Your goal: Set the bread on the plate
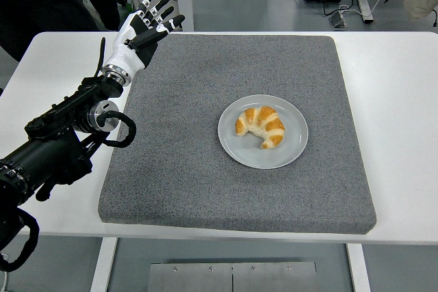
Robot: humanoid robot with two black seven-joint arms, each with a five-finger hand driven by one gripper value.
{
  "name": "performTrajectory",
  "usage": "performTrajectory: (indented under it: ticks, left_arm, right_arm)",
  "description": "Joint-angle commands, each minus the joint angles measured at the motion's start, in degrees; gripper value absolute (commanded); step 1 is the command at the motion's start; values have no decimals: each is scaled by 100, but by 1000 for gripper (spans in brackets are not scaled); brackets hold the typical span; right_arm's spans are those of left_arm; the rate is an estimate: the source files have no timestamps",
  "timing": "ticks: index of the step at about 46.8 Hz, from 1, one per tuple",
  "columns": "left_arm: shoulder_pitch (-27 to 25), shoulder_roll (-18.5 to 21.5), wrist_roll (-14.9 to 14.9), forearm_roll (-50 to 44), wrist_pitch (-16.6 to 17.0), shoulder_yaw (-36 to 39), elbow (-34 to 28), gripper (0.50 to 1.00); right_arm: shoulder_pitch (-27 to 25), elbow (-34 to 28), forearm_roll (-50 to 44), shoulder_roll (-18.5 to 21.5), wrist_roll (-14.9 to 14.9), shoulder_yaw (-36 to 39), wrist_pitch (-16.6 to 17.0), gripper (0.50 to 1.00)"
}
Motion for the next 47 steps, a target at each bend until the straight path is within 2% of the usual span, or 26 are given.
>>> performTrajectory:
  ticks: [1, 26, 37, 47]
  left_arm:
    - [22, -1, -31, -6, 10, -2, 8, 957]
    - [242, -62, -67, -14, 19, -20, 342, 957]
    - [268, -71, -286, -6, 28, 15, 351, 957]
    - [365, -80, -629, 12, 28, 68, 351, 957]
  right_arm:
    - [1, 0, -9, 0, 8, 0, -1, 1000]
    - [1, 0, 0, 0, 8, 9, -1, 1000]
    - [1, -9, 0, 0, 0, 9, -1, 1000]
    - [1, 0, 0, 0, 0, 0, -1, 1000]
